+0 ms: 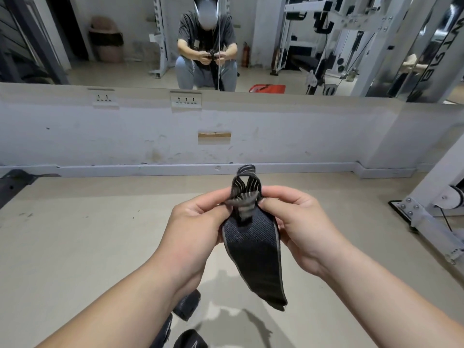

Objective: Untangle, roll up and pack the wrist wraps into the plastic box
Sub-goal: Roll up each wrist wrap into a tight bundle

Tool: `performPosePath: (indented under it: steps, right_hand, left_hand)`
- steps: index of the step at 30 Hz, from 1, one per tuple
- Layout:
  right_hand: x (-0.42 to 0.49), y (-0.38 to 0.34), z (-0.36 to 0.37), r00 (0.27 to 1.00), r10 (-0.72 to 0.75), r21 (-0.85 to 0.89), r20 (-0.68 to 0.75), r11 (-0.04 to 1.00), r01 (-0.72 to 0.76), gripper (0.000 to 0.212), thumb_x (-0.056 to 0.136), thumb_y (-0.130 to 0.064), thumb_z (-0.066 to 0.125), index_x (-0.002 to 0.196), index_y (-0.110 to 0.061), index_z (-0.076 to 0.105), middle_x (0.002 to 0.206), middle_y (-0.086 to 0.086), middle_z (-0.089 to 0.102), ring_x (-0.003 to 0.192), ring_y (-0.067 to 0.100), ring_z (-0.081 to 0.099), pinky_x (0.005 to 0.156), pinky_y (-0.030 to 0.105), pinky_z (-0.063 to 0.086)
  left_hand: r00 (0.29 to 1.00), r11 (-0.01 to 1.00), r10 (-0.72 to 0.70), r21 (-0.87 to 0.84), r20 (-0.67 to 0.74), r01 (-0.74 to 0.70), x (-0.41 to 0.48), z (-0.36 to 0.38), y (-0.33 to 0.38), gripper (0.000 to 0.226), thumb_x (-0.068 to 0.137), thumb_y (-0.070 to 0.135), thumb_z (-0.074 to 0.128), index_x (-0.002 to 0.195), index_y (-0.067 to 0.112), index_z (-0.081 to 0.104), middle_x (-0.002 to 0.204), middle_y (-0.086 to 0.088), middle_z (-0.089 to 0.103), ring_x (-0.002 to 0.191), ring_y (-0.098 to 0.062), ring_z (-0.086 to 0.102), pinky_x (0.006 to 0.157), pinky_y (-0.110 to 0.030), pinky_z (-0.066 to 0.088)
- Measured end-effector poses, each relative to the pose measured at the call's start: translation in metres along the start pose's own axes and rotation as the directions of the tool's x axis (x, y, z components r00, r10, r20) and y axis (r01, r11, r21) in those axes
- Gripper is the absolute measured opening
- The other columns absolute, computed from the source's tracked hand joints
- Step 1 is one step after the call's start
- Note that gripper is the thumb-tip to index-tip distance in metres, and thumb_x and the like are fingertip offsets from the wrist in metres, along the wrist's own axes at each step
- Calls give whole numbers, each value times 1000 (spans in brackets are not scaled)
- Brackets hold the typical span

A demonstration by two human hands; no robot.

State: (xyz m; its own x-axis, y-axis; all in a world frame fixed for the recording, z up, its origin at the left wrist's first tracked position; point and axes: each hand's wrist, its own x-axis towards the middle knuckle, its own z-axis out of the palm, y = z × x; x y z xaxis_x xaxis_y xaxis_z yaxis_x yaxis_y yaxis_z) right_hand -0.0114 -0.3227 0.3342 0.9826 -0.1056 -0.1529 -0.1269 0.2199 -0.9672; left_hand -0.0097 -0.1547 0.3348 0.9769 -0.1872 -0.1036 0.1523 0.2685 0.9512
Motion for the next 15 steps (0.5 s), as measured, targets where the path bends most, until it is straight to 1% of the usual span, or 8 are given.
performPosePath:
  steps: [2,4,6,8,9,10,12,15]
  right_hand:
    - [0,1,-1,1000,8,-8,23,1000,-7,28,95,9,61,94,-10,80,84,10,79,62,17,69,59,25,55]
    - [1,2,-2,999,9,3,40,1000,-10,32,93,14,58,87,-9,79,84,10,79,63,16,70,58,24,55]
    - [1,2,-4,998,1,16,66,1000,-2,36,92,14,52,84,-8,81,88,11,79,67,16,69,60,23,54]
    - [2,3,-4,993,-3,7,119,1000,2,29,88,1,54,97,-1,82,101,20,79,79,18,66,68,25,51]
    - [1,3,-4,990,-5,10,142,1000,4,28,85,-8,61,103,2,80,108,23,77,86,21,64,74,28,51]
    - [2,3,-5,989,-9,23,145,1000,5,29,83,-15,70,104,3,79,109,23,77,88,23,65,78,31,52]
    - [2,4,-5,993,-21,48,112,999,15,26,88,-17,76,100,6,78,99,20,78,86,24,70,83,37,54]
    - [-1,4,-3,996,-30,38,85,999,27,34,85,-19,79,100,12,74,93,21,78,83,25,73,90,45,52]
  left_hand:
    - [1000,999,14,39,-26,-13,1,0,-1,37,95,-9,58,103,14,86,100,-11,82,88,-21,78,78,-28,61]
    - [997,996,35,87,-65,-29,3,0,-3,40,93,-10,53,102,12,85,101,-10,82,95,-23,77,91,-35,58]
    - [995,996,40,78,-92,-32,2,1,-2,42,91,-10,48,102,8,84,102,-12,82,98,-25,76,96,-38,55]
    - [996,999,31,12,-79,-31,2,2,-2,38,94,-2,47,102,3,83,104,-15,81,101,-27,77,99,-40,55]
    - [998,999,16,-41,-62,-18,1,3,-1,36,98,6,47,102,1,83,105,-17,81,103,-27,77,100,-41,55]
    - [999,997,4,-73,-46,-7,0,3,0,37,103,15,47,104,-1,81,106,-18,81,103,-28,78,101,-42,55]
    - [1000,1000,5,-5,-24,-5,-1,3,0,43,110,31,50,106,2,81,105,-18,81,102,-31,78,94,-38,57]
    - [999,994,46,95,15,-47,-3,3,-1,29,105,30,62,102,12,85,101,-11,82,98,-23,80,85,-28,58]
